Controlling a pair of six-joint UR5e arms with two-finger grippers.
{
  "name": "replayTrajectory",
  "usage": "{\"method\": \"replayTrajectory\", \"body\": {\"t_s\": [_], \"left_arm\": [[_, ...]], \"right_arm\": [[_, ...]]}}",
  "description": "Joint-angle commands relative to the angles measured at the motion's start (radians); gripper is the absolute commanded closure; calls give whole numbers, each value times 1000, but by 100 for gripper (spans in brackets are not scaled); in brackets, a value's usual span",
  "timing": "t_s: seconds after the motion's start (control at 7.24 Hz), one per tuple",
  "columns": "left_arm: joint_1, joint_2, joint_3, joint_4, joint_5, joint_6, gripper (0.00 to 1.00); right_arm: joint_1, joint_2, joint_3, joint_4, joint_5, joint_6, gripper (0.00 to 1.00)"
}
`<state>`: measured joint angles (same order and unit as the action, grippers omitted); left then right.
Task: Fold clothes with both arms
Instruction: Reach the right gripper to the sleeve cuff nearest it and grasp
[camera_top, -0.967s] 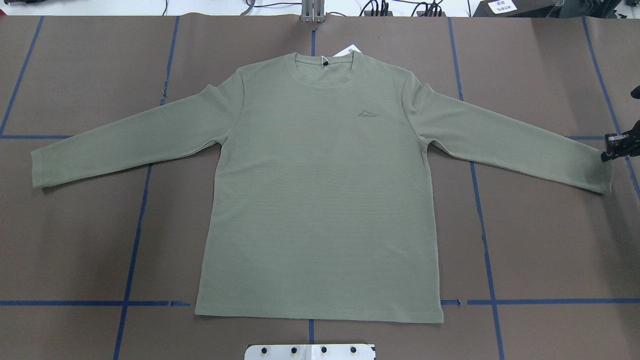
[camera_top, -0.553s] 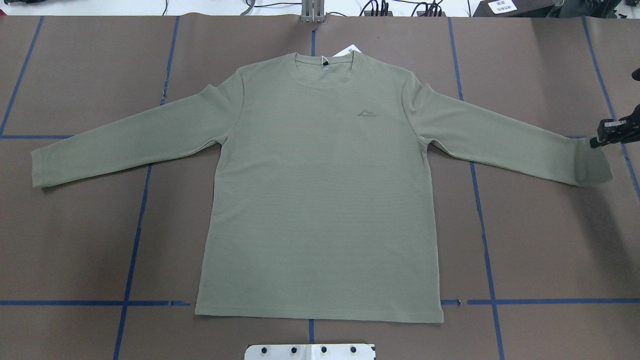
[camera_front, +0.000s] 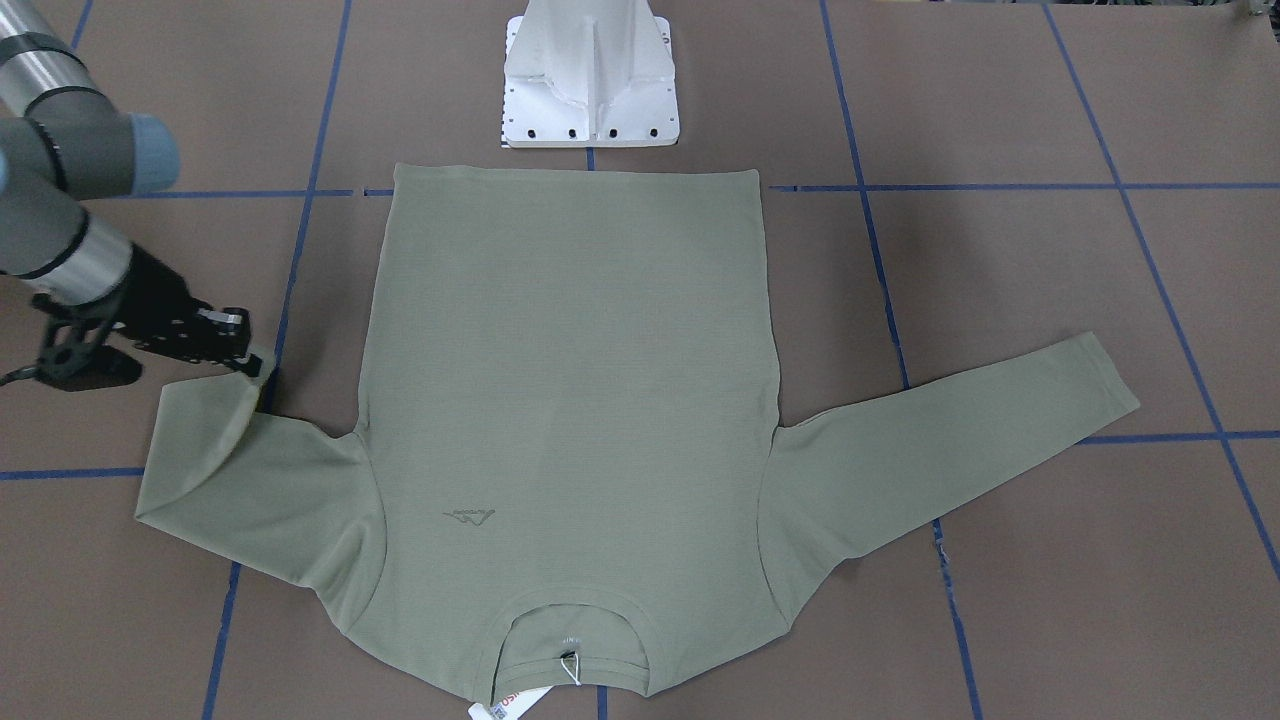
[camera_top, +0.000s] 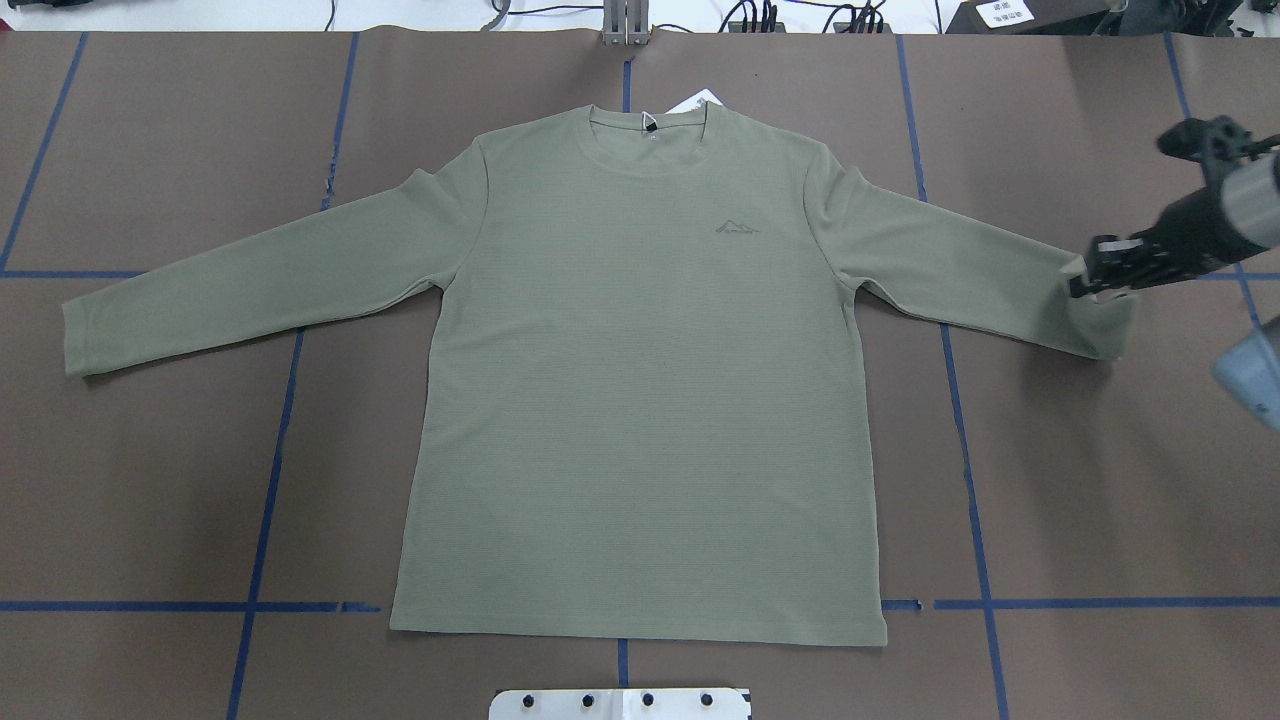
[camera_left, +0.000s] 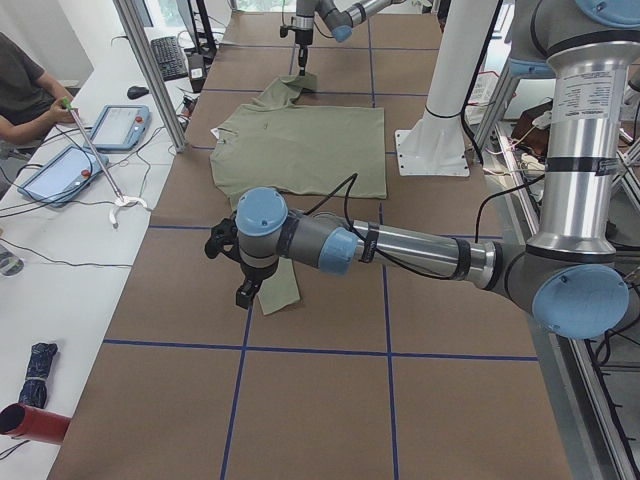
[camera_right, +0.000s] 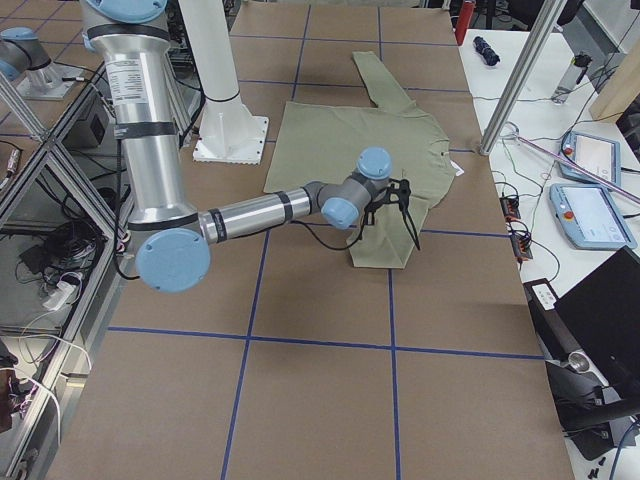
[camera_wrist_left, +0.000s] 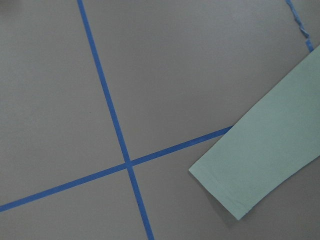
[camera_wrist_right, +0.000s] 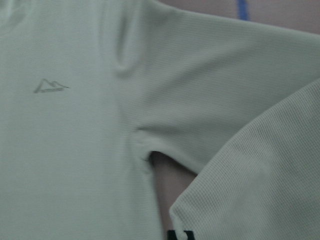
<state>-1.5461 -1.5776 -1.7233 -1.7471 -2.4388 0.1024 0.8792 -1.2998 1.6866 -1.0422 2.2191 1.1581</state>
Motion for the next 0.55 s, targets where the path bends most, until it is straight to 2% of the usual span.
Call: {"method": "replayTrajectory", "body": {"t_s": [0.0,0.14,0.41], "left_arm": [[11,-1,5,-26,-6,0,0],[36,-1,1,-26,-8,-1,0],[38,-1,-1,-37,-8,-22,0]], "right_arm": [[-92,309,-52,-278,-117,84,100],[-106,464,-150,-333,-137,135,100],[-155,646,-327,-325,-204,230,100]]}}
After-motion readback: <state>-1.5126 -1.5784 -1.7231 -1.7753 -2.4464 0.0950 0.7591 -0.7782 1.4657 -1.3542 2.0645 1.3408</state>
